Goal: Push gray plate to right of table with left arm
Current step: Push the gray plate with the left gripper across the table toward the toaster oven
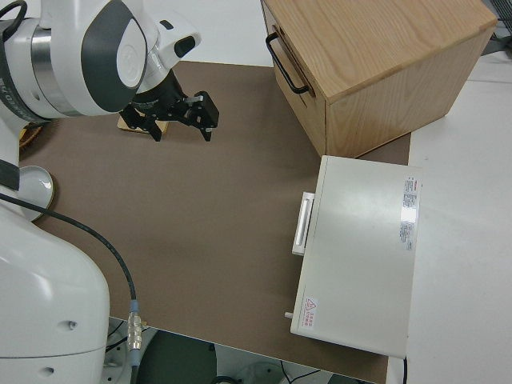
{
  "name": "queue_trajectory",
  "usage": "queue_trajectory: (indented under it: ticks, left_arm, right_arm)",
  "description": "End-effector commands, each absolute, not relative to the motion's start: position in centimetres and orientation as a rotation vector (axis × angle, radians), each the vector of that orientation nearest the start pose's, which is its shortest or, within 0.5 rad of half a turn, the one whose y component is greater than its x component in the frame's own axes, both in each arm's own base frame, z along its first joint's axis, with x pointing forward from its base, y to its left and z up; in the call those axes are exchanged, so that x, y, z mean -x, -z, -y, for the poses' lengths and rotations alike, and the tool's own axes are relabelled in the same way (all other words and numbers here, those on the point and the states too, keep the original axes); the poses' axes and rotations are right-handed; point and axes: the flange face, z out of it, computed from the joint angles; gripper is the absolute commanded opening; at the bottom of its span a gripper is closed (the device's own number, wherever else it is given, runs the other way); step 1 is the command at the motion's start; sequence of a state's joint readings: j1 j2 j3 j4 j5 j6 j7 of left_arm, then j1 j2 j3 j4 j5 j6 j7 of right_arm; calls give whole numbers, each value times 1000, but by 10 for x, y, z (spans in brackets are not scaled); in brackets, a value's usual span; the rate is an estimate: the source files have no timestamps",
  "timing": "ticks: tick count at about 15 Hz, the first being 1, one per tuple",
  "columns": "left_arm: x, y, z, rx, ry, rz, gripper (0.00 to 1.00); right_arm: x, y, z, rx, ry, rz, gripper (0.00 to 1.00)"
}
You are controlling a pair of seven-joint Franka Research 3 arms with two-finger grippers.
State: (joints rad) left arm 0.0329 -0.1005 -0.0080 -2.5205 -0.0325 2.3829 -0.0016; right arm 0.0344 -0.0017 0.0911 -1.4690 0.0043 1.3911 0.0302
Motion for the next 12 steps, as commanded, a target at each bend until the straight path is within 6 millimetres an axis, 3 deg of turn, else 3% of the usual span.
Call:
queue_trajectory:
  ticks: [1, 5, 12]
  left_arm:
    - [-448, -305, 12, 3147, -49, 111, 0]
    - [-448, -294, 67, 3149, -63, 175, 0]
    - [-435, -293, 193, 3184, -76, 302, 0]
  right_arm:
    - [-527, -661, -65, 3130, -126, 147, 983]
    - [-527, -661, -65, 3130, -126, 145, 983]
    - [-527, -660, -65, 3130, -128, 147, 983]
